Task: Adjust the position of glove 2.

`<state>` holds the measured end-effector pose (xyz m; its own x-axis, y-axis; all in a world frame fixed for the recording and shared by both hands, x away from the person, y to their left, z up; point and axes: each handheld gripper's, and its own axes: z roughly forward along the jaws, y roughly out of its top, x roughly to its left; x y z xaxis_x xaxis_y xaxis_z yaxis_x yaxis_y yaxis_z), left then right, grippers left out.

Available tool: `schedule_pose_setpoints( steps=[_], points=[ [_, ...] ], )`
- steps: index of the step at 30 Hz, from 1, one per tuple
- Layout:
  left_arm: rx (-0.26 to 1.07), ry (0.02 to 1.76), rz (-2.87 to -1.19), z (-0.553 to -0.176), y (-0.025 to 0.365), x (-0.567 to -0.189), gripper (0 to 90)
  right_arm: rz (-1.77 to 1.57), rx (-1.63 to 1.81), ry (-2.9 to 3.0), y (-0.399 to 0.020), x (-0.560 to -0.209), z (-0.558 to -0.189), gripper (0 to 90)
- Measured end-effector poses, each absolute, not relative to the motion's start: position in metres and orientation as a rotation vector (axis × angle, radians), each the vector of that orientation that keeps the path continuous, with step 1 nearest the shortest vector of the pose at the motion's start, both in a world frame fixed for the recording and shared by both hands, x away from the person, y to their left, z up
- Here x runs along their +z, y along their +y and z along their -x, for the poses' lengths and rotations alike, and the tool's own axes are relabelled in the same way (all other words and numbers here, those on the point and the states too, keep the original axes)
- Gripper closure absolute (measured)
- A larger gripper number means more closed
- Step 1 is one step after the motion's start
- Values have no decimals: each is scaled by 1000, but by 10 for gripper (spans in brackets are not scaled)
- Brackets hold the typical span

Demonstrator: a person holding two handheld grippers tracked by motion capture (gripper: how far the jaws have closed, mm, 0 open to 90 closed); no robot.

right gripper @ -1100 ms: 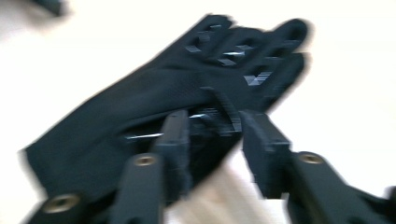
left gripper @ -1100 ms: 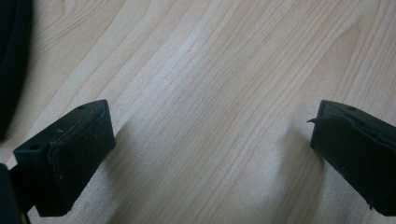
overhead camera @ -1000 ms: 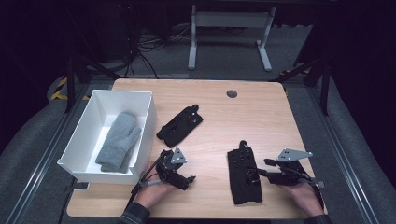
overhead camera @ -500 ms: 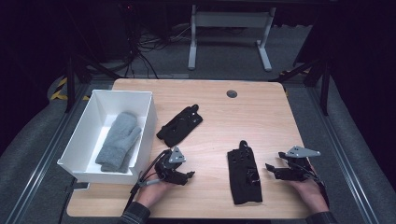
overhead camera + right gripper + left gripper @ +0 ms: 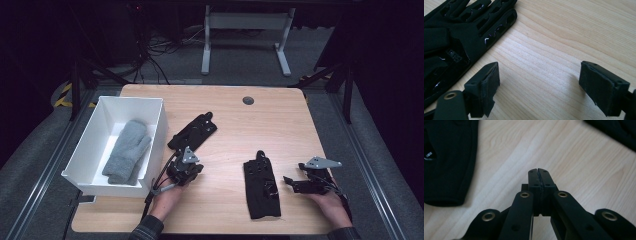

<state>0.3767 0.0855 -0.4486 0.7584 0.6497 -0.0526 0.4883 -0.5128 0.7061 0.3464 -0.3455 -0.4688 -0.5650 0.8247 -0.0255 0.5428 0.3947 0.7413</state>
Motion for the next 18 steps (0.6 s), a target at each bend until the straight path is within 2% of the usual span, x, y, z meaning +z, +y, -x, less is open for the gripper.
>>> schedule_pose_setpoints(
  steps=[18],
  points=[
    [360, 951, -2153, -437, 69, -438, 900, -1175, 990, 2274, -345, -469, -347, 160]
  ],
)
